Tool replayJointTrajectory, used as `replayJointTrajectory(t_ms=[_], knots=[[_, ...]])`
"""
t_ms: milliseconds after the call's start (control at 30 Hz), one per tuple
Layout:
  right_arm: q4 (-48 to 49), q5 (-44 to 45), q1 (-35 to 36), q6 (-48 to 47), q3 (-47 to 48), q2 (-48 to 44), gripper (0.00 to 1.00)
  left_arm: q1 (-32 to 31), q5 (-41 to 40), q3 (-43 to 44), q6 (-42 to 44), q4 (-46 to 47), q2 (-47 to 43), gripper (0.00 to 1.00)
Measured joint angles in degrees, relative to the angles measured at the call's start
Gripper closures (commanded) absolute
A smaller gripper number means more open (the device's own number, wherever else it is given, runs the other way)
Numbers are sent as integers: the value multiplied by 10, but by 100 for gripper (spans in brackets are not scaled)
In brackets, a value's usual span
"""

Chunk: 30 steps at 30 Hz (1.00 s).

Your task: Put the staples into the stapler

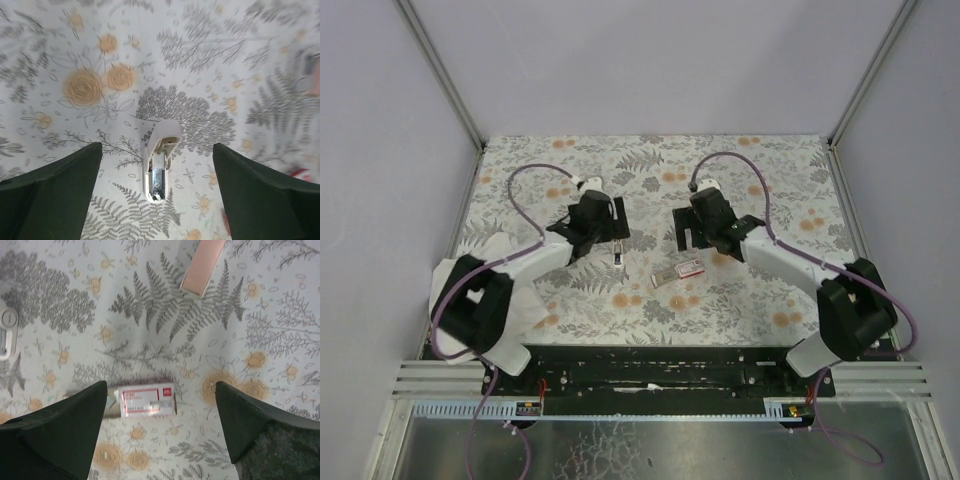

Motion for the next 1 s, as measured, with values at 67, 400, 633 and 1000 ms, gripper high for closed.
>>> replayJointTrajectory(t_ms=[67,400,633,1000], knots=[[-7,12,-2,2,33,35,8,11,7,-15,0,2,-56,1],[-45,82,-34,13,236,242,15,204,192,-12,-15,-55,-226,0],[-63,114,-56,19,312,329,32,264,210,12,41,-140,-243,0],[-76,125,-63,17,345,377,72,264,195,12,73,-173,-243,0]])
